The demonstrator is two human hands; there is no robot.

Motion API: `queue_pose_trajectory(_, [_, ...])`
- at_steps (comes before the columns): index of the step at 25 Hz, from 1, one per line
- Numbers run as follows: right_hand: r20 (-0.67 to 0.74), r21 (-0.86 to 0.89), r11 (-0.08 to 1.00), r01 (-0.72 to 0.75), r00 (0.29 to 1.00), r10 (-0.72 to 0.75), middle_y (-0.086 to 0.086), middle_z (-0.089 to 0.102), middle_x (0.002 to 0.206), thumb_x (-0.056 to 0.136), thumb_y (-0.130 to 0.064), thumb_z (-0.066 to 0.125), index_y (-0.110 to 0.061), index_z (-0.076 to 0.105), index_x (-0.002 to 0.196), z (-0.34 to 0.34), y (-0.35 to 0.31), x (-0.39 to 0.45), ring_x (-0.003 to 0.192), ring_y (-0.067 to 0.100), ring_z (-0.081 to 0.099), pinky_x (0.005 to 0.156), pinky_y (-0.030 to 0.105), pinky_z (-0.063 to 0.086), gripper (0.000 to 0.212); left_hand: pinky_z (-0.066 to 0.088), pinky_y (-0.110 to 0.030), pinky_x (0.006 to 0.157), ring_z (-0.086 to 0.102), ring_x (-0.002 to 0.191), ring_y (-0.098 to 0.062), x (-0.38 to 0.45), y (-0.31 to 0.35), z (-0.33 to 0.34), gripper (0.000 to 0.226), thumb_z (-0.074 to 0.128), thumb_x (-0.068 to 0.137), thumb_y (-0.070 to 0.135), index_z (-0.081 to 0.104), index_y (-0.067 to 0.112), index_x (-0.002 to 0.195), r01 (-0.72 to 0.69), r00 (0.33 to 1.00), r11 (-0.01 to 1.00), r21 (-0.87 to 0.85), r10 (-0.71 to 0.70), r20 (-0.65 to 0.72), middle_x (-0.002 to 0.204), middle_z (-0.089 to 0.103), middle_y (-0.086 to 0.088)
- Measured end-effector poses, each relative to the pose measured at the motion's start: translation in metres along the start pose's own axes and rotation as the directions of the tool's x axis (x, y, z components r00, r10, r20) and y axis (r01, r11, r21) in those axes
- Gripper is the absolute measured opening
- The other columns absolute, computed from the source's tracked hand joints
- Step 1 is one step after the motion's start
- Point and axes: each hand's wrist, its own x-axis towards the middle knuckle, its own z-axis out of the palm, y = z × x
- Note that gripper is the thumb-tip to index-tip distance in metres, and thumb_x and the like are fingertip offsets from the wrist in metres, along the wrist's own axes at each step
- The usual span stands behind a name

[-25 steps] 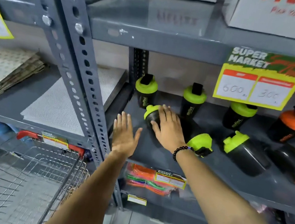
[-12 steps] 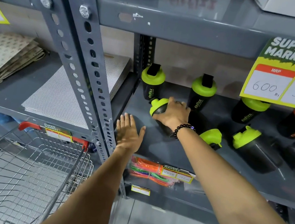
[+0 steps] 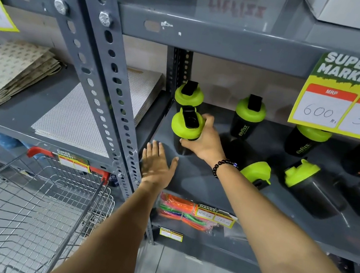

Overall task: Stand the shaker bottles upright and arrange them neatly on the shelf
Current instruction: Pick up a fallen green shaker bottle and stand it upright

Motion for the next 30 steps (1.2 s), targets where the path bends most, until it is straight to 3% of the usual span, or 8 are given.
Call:
queue_pose_trajectory(4, [0.09,-0.016,1.0,0.026,0.996,-0.025,0.011,0.045,0.139,0.063,-0.035,0.085,-0.011,0.025,0.14,-0.01,0.0,-0.003,0.128,0.027,0.045,0.101,0.036,0.041,0.101,0.013,-0.041,0.122,0.018,0.147,-0.031,0.001,0.0,0.002,0.075,0.031,0.095,0.052,0.019,0.001,0.149,0.001,1.0,1.0,0.005,0.0,-0.011,0.158,0.021,-0.018])
queue_pose_trajectory(6, [-0.008,0.003,1.0,0.023,1.0,-0.023,0.01,0.044,0.139,0.067,-0.047,0.079,-0.011,0.032,0.142,-0.017,-0.012,-0.002,0.129,0.024,0.043,0.106,0.038,0.04,0.095,0.013,-0.041,0.122,0.018,0.147,-0.031,0.001,0.0,0.002,0.075,0.032,0.096,0.051,0.019,0.001,0.149,0.001,1.0,1.0,-0.005,-0.001,-0.015,0.158,0.021,-0.018])
queue_pose_trajectory(8, [-0.109,-0.062,0.997,0.035,0.993,-0.041,0.009,0.057,0.109,0.073,-0.05,0.072,-0.01,0.058,0.117,-0.023,-0.03,0.005,0.106,0.024,0.053,0.089,0.035,0.048,0.061,0.013,-0.041,0.122,0.018,0.147,-0.031,0.001,-0.001,0.003,0.075,0.034,0.096,0.051,0.019,0.0,0.148,-0.001,1.0,1.0,-0.018,0.001,-0.02,0.158,0.022,-0.018])
queue_pose_trajectory(11, [0.033,-0.29,0.956,0.045,0.999,-0.037,0.006,0.061,0.078,0.078,-0.04,0.07,-0.009,0.062,0.075,-0.03,-0.057,0.017,0.084,0.028,0.057,0.062,0.032,0.046,0.032,0.014,-0.041,0.122,0.018,0.147,-0.031,0.0,-0.001,0.003,0.075,0.034,0.096,0.05,0.019,0.0,0.148,-0.002,1.0,1.0,-0.025,0.002,-0.028,0.158,0.022,-0.018])
queue_pose_trajectory(16, [0.22,-0.37,0.925,0.082,0.976,0.001,0.01,0.06,0.128,0.077,-0.016,0.061,-0.019,0.067,0.114,-0.029,-0.063,0.037,0.121,0.028,0.053,0.103,0.037,0.046,0.037,0.014,-0.041,0.122,0.019,0.147,-0.031,0.001,-0.002,0.004,0.074,0.036,0.095,0.05,0.02,0.0,0.148,-0.011,1.0,1.0,-0.028,0.01,-0.03,0.158,0.023,-0.019])
queue_pose_trajectory(23, [0.252,-0.286,0.942,0.175,0.962,-0.103,0.004,0.059,0.132,0.074,0.016,0.042,-0.027,0.069,0.108,-0.021,-0.059,0.031,0.128,0.024,0.048,0.109,0.037,0.039,0.061,0.016,-0.041,0.122,0.019,0.147,-0.031,0.001,-0.002,0.004,0.074,0.036,0.095,0.05,0.02,0.001,0.148,-0.014,0.999,1.0,-0.018,0.013,-0.036,0.158,0.023,-0.018])
queue_pose_trajectory(27, [-0.023,-0.185,0.982,0.027,0.999,-0.032,0.009,0.057,0.132,0.087,-0.025,0.059,-0.016,0.06,0.122,-0.03,-0.064,0.017,0.12,0.028,0.055,0.098,0.032,0.045,0.036,0.015,-0.041,0.122,0.018,0.147,-0.03,0.001,-0.002,0.004,0.074,0.035,0.095,0.05,0.019,0.001,0.148,-0.016,0.999,1.0,-0.017,0.015,-0.036,0.158,0.022,-0.018])
queue_pose_trajectory(30, [0.045,-0.343,0.935,-0.089,0.993,0.111,0.012,0.048,0.135,0.074,-0.061,0.063,-0.013,0.054,0.123,-0.022,-0.063,0.014,0.121,0.033,0.051,0.096,0.038,0.045,0.069,0.016,-0.042,0.122,0.019,0.147,-0.03,0.001,-0.002,0.003,0.075,0.035,0.095,0.05,0.019,0.0,0.148,-0.018,0.999,1.0,-0.02,0.017,-0.036,0.158,0.022,-0.018])
